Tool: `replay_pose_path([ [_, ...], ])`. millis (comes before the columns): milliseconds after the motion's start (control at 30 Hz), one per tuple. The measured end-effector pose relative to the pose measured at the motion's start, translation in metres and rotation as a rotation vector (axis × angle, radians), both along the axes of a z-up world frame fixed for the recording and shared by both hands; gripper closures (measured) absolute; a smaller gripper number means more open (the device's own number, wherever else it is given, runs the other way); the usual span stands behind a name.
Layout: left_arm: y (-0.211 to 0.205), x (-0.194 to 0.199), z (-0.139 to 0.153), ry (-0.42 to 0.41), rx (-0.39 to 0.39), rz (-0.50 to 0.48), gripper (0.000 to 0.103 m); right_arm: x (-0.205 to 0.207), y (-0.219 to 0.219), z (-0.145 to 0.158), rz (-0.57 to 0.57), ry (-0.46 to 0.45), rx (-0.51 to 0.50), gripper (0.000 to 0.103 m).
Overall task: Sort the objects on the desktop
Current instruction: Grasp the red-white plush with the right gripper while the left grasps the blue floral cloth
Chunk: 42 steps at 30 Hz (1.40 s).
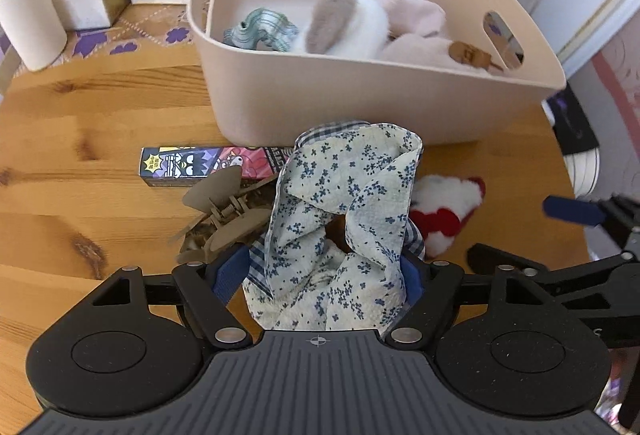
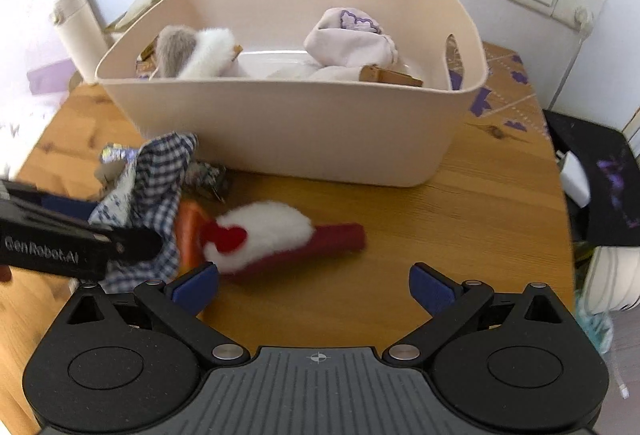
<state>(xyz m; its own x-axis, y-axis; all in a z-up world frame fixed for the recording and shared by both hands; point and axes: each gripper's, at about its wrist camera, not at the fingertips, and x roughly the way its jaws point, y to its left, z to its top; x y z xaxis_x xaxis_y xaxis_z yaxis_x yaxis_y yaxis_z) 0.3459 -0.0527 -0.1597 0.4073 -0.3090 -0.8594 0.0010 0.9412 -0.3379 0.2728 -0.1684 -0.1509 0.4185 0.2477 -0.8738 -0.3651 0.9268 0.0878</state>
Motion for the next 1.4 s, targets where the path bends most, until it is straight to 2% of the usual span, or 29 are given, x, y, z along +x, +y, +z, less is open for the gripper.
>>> replay_pose_path([
  [67,0.006,0.004,-0.004,0.02,-0.022,0.058,0.021,0.007,0.003,-0.002,-0.038,0.014,0.026,0.0],
  [167,0.017,0.01,-0.011,0.064,-0.102,0.116,0.021,0.019,0.0,-0.008,-0.122,0.062,0.081,0.0],
  [333,0.02,0.017,-0.017,0.092,-0.177,0.134,0.021,0.035,-0.008,-0.024,-0.24,0.155,0.154,0.0],
  [533,0.023,0.02,-0.024,0.107,-0.235,0.146,0.021,0.044,-0.001,-0.038,-0.274,0.204,0.182,0.0],
  [600,0.024,0.021,-0.025,0.111,-0.247,0.152,0.022,0.045,0.003,-0.041,-0.268,0.21,0.168,0.006],
  [667,0.023,0.022,-0.024,0.107,-0.251,0.157,0.027,0.045,0.01,-0.045,-0.245,0.223,0.13,0.015],
  [733,0.022,0.023,-0.021,0.1,-0.268,0.151,0.038,0.041,0.015,-0.044,-0.22,0.191,0.086,0.025],
  [800,0.018,0.024,-0.016,0.093,-0.268,0.139,0.05,0.038,0.016,-0.043,-0.198,0.172,0.067,0.049],
  [867,0.015,0.025,-0.013,0.082,-0.268,0.126,0.058,0.036,0.01,-0.042,-0.202,0.165,0.069,0.06],
  [1033,0.014,0.021,-0.006,0.05,-0.255,0.12,0.075,0.029,-0.005,-0.042,-0.229,0.161,0.069,0.063],
  [1067,0.014,0.02,-0.004,0.041,-0.249,0.122,0.083,0.027,-0.007,-0.042,-0.23,0.161,0.068,0.063],
  [1400,0.016,0.006,0.01,0.0,-0.211,0.123,0.087,0.007,-0.011,-0.034,-0.218,0.138,0.087,0.063],
])
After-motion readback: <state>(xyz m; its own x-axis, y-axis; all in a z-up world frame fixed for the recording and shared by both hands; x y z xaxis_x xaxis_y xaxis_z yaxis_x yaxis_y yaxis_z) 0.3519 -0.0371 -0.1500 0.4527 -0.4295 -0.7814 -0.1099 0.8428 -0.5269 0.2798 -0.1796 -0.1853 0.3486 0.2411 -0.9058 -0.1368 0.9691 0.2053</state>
